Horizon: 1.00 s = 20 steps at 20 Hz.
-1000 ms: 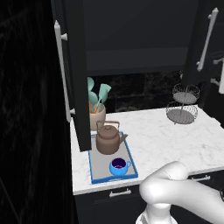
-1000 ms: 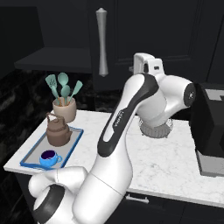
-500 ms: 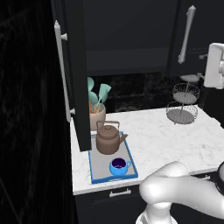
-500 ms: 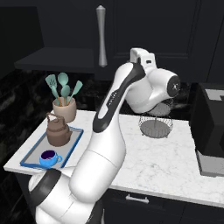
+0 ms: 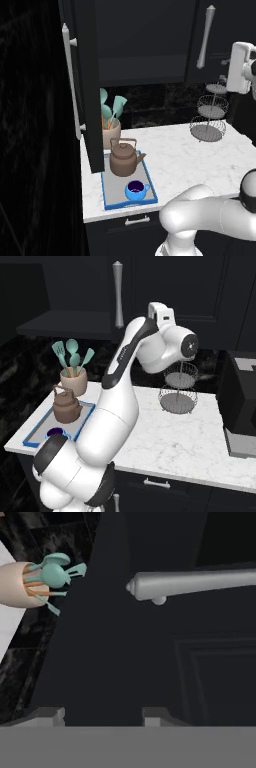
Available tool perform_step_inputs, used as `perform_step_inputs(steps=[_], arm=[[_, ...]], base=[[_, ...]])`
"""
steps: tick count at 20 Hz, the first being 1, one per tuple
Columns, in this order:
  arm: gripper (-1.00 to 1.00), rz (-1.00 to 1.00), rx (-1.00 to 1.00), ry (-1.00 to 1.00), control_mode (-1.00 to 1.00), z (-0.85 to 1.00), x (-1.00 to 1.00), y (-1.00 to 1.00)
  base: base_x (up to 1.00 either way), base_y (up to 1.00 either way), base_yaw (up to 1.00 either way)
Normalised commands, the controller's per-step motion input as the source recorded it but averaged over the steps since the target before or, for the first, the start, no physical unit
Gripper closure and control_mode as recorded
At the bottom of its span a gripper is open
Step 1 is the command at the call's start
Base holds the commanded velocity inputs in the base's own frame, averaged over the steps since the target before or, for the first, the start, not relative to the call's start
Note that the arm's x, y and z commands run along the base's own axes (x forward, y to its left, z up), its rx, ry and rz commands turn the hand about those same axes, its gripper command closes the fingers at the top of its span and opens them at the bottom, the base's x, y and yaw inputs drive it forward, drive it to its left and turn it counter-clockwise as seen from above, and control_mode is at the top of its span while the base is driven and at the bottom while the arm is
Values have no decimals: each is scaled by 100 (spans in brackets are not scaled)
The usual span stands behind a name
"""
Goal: Pick the kettle from the counter and place it on the tray. Then pick the mug from the cabinet and place it on the tray. Then close the cabinet doors.
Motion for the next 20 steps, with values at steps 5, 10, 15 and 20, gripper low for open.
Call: perform_step_inputs(steps=[5,10,15,20], arm=[[-100,-7,0,0,-100,-40,48,0],[-100,-4,-2,0,-100,-88,16,0],[-100,-12,-2,5,-100,-81,1,0],[-100,-17,-3,7,-100,-69,-4,0]], base=[[0,0,0],[0,0,0],[0,0,0],[0,0,0]])
